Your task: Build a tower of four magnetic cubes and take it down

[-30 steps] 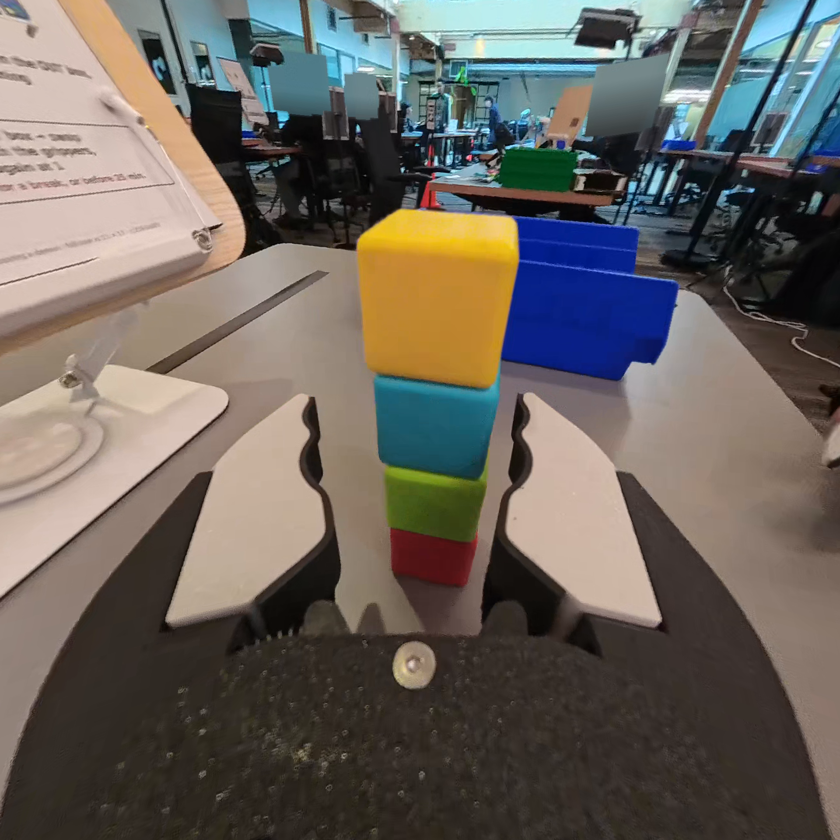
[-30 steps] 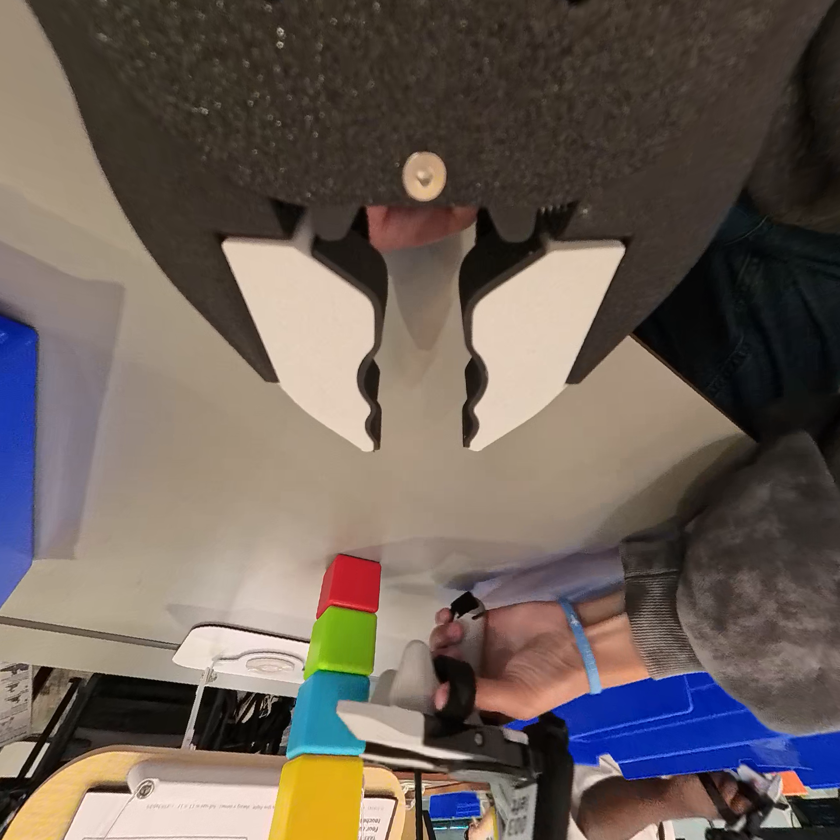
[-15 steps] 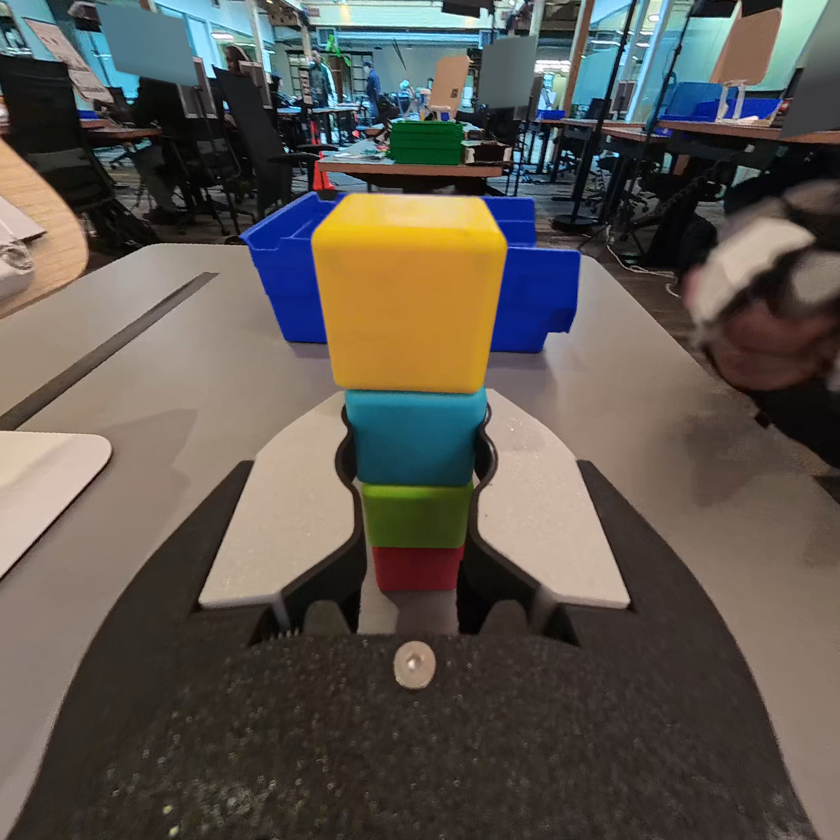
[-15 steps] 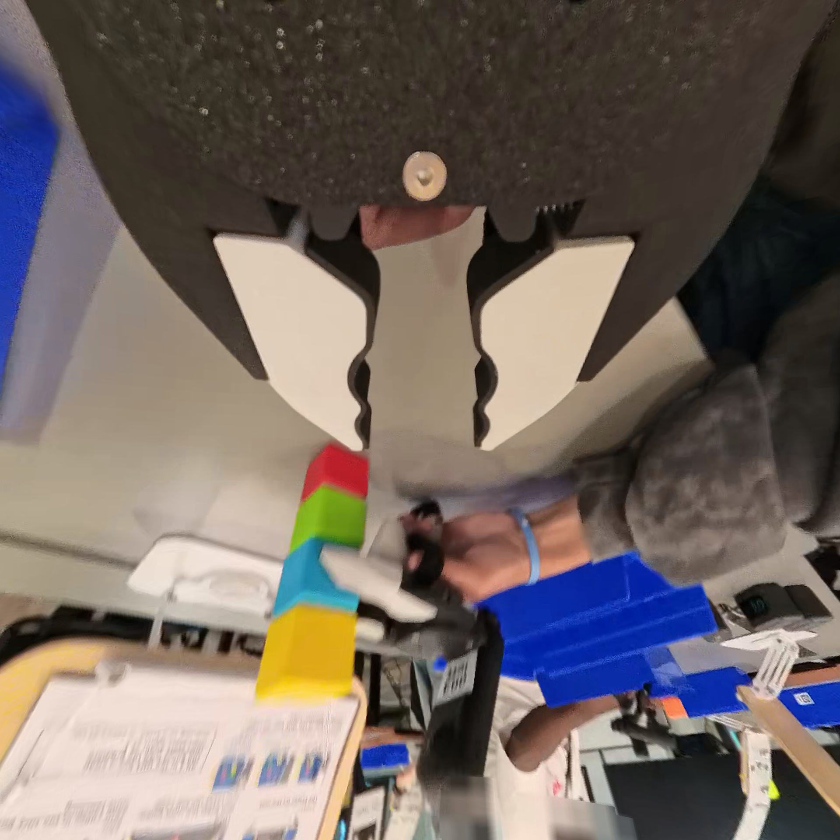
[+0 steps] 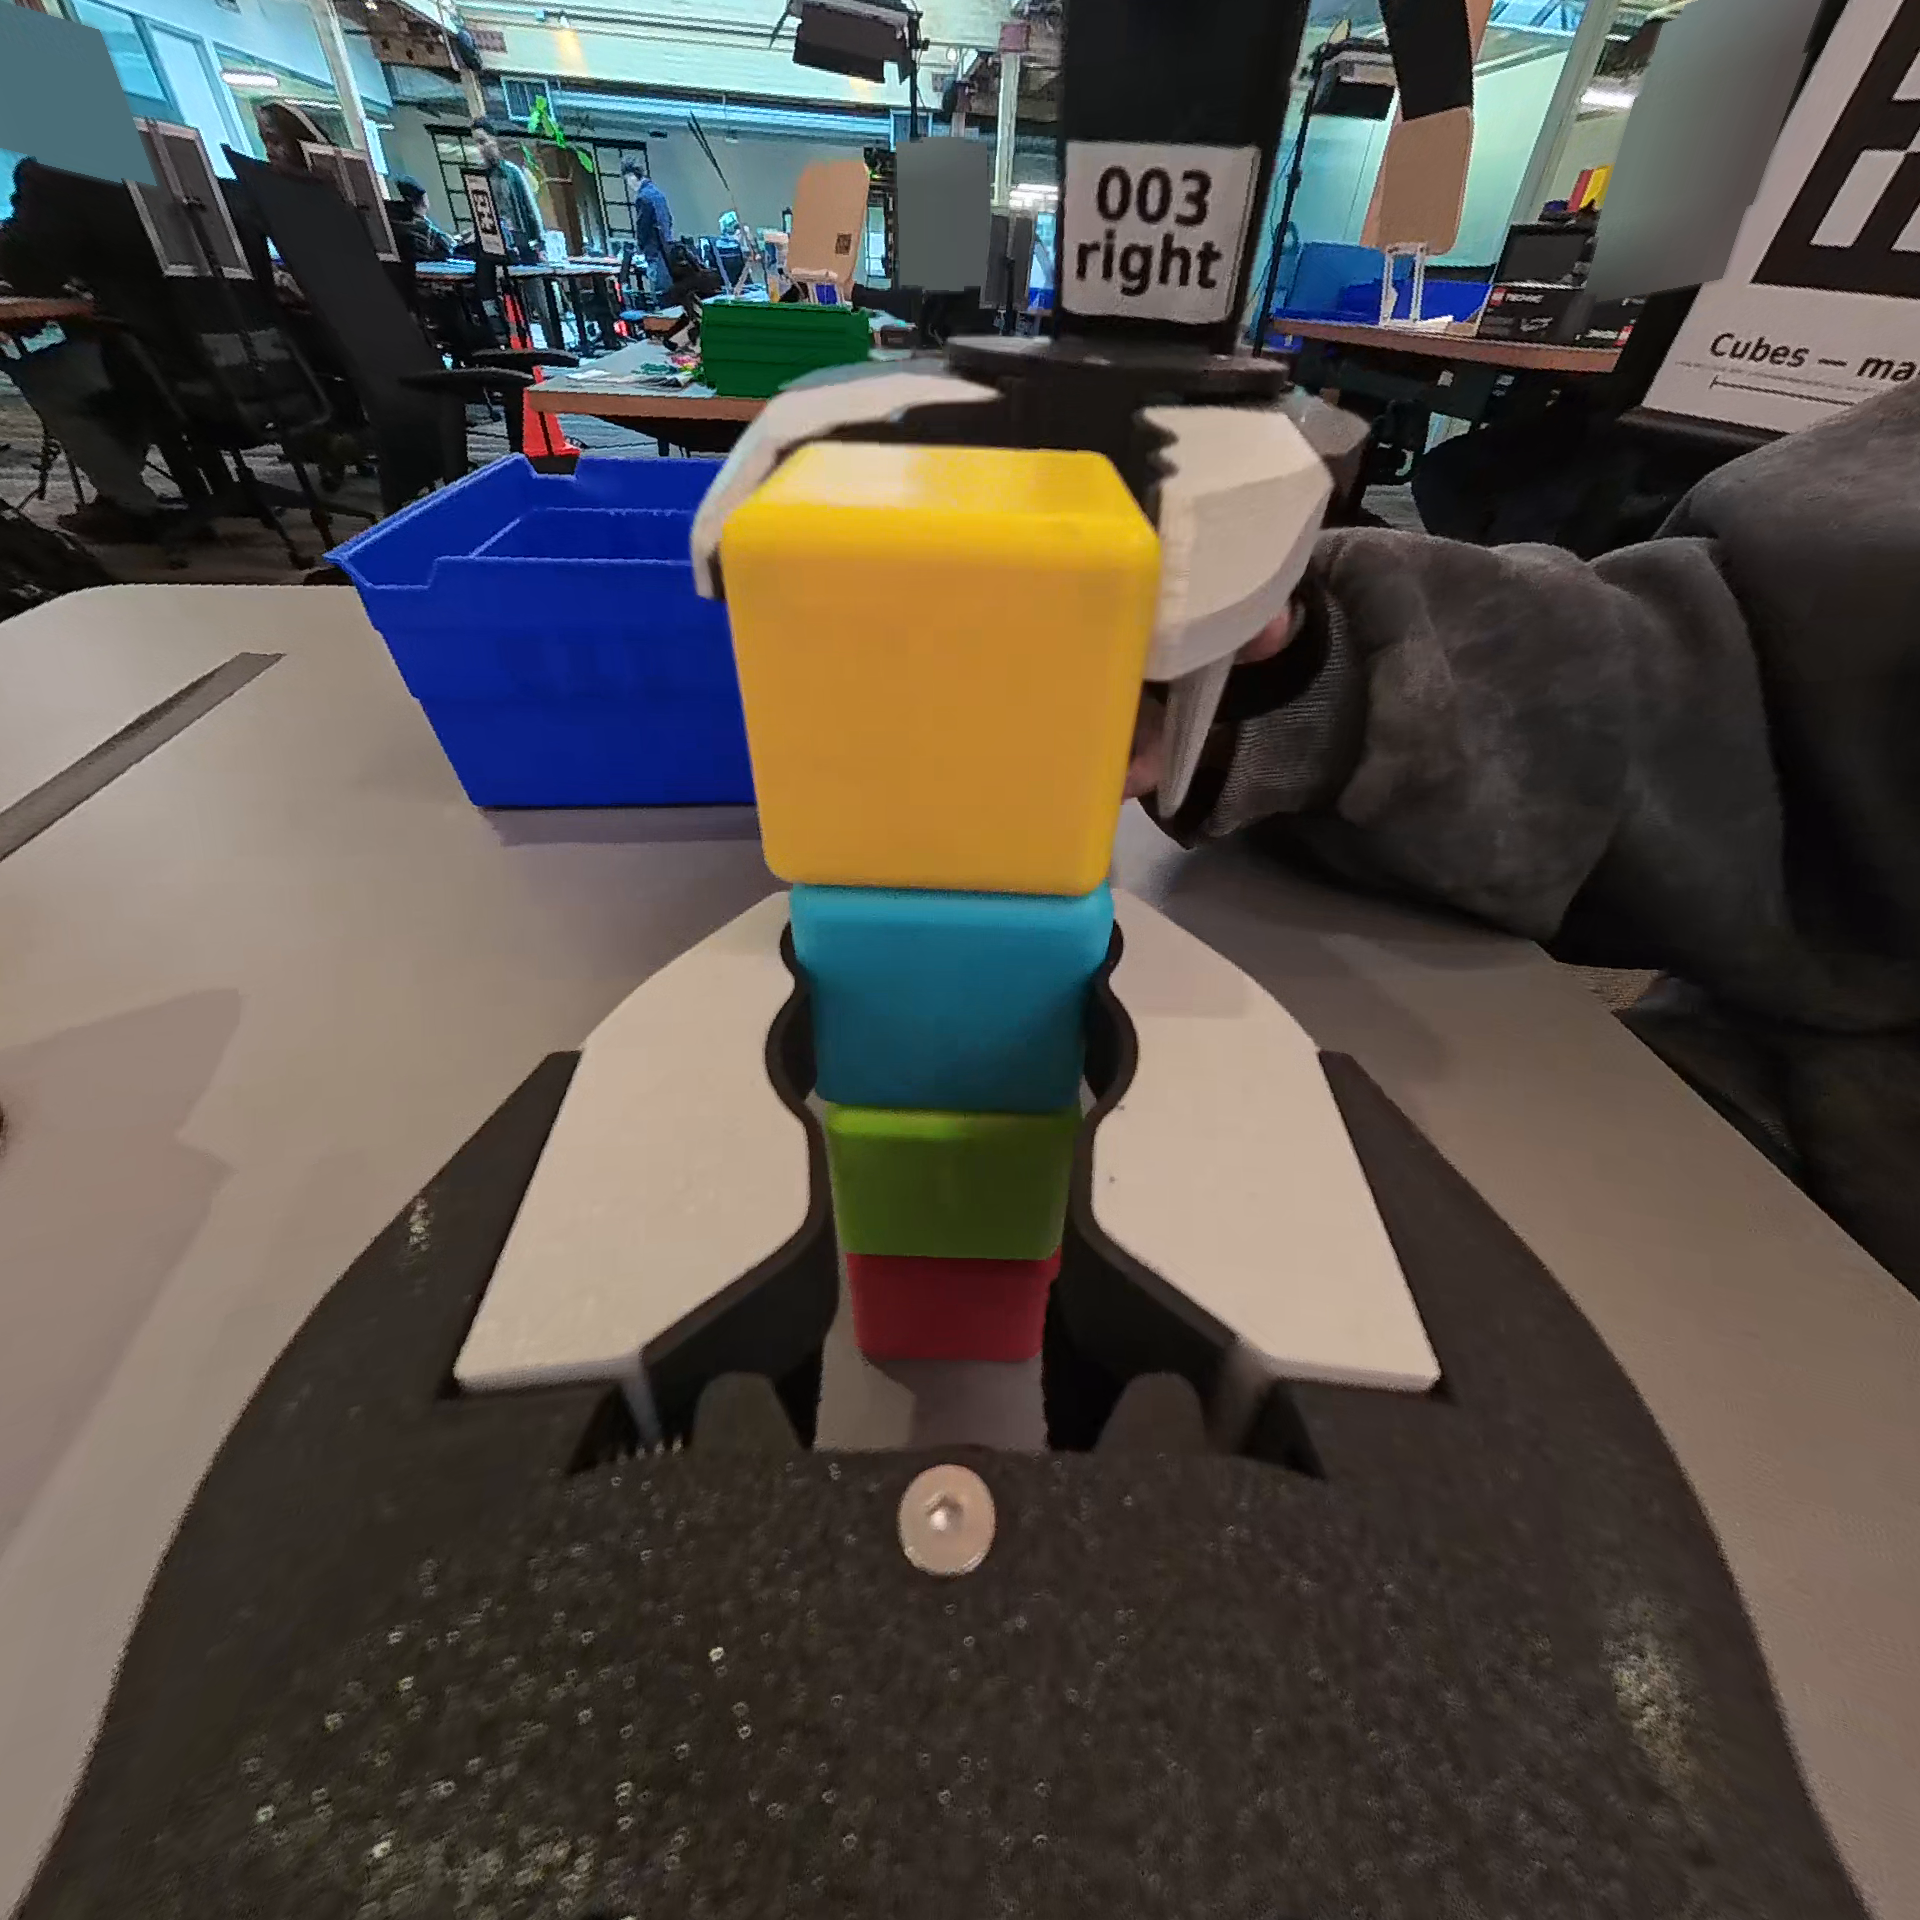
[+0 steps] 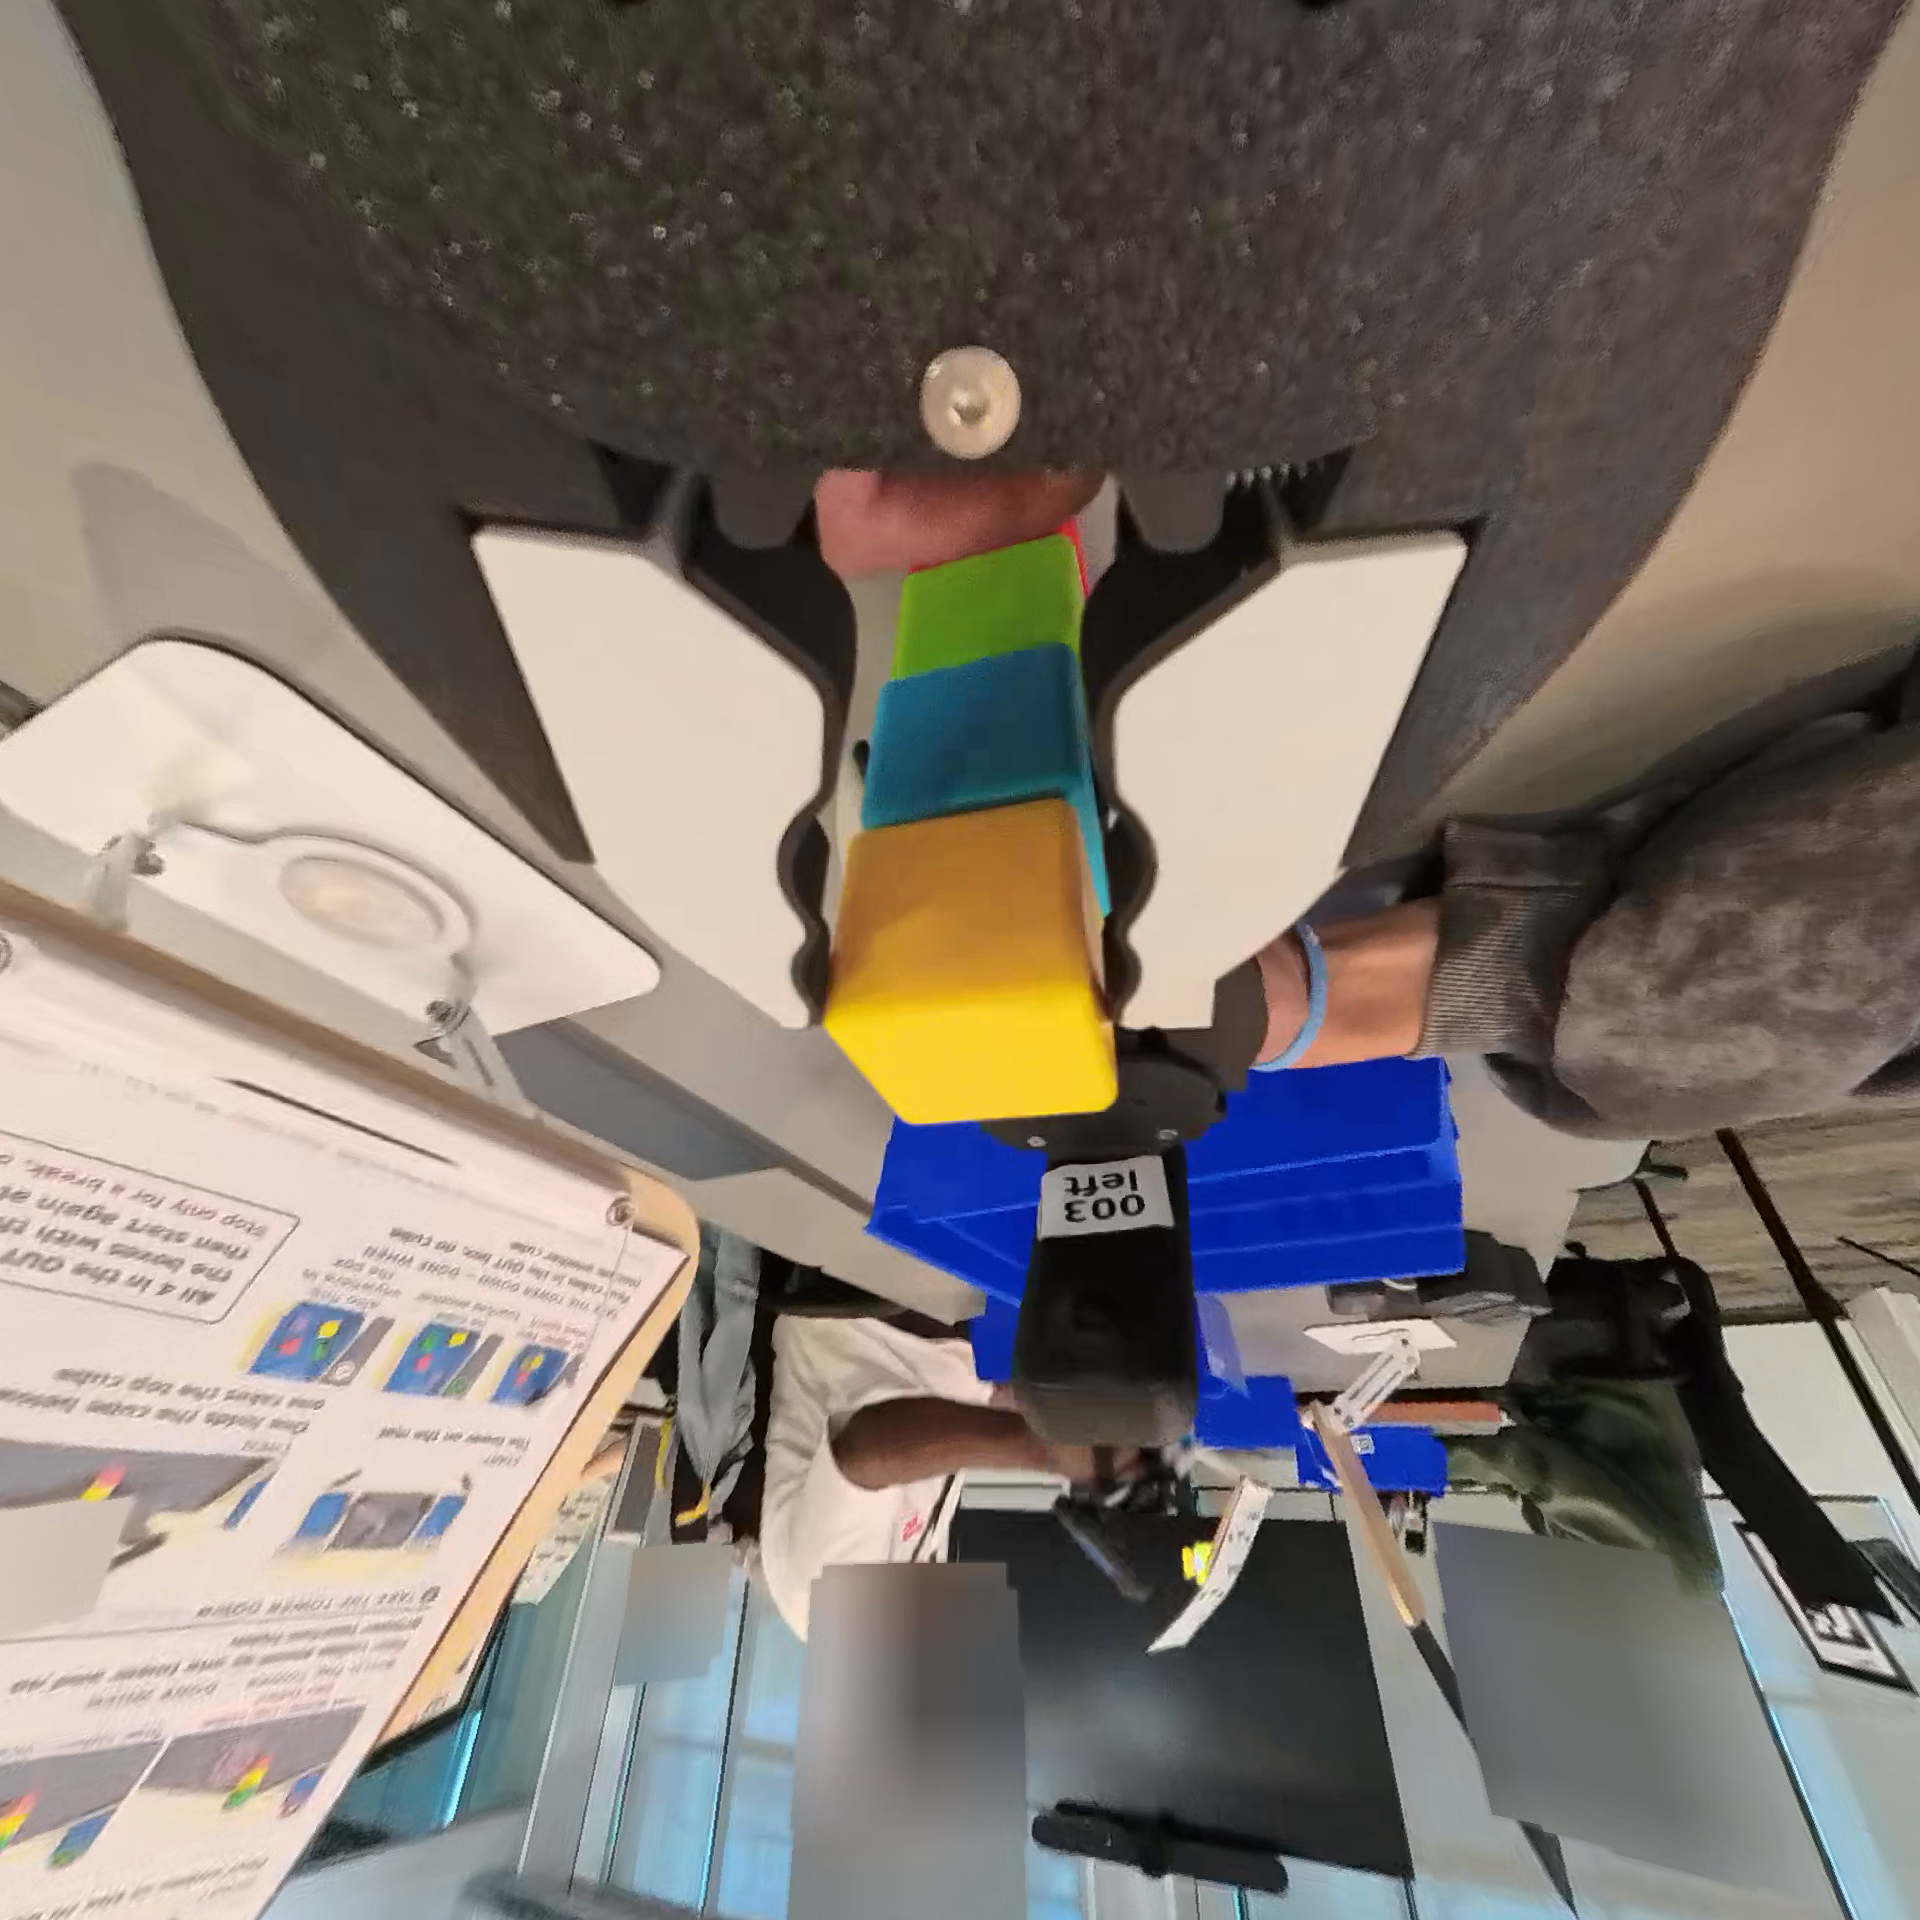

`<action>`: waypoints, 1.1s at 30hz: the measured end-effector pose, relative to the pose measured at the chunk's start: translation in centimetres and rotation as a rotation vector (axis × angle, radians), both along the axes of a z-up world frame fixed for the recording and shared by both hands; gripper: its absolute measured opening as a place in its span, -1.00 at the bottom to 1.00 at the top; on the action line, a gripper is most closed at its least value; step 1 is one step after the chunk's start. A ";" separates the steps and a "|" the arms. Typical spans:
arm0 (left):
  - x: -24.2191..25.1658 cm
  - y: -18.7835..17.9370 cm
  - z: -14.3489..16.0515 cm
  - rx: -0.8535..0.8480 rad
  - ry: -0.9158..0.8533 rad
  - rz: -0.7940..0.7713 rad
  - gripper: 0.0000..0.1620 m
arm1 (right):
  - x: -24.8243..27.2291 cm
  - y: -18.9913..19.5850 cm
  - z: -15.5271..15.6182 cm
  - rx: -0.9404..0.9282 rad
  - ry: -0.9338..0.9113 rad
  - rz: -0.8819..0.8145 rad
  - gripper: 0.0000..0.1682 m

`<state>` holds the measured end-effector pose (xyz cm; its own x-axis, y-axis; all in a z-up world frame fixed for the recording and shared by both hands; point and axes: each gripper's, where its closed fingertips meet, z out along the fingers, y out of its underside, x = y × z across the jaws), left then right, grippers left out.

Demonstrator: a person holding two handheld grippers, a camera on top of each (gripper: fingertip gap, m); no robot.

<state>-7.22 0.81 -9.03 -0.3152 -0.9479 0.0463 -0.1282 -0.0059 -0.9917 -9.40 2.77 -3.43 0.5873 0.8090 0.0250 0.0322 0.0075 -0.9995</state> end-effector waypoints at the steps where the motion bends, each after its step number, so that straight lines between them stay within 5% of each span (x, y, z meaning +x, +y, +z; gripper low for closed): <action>1: 0.0 0.0 0.0 0.000 0.000 0.000 -0.40 | 0.0 0.0 0.0 -0.015 0.000 0.016 -0.41; 5: 0.0 -0.1 0.0 0.010 -0.001 0.003 -0.40 | 0.2 0.1 0.4 -0.090 0.065 0.068 -0.41; 9: 0.0 -0.1 0.0 0.018 -0.002 0.007 -0.40 | 2.7 -0.2 5.9 -0.056 0.325 0.065 -0.42; 17: 0.6 0.8 0.0 0.040 -0.005 0.088 -0.40 | 14.7 -0.9 16.1 0.052 -0.022 -0.524 -0.41; 22: 0.7 0.8 0.0 0.052 -0.008 0.099 -0.40 | 29.4 3.3 8.1 -0.420 -0.475 -0.931 -0.41; 28: 0.7 0.8 0.0 0.058 -0.007 0.108 -0.40 | 36.3 5.0 -4.8 -0.879 -0.785 -0.959 -0.41; 33: 0.7 0.8 -0.1 0.055 -0.003 0.112 -0.40 | 38.5 5.1 -10.9 -1.067 -0.934 -0.938 -0.40</action>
<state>-6.55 1.65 -9.10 -0.2077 -0.9782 -0.0072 -0.1264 0.0341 -0.9914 29.11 7.85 -14.34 0.9391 0.1027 0.3278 0.1709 -0.9675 -0.1866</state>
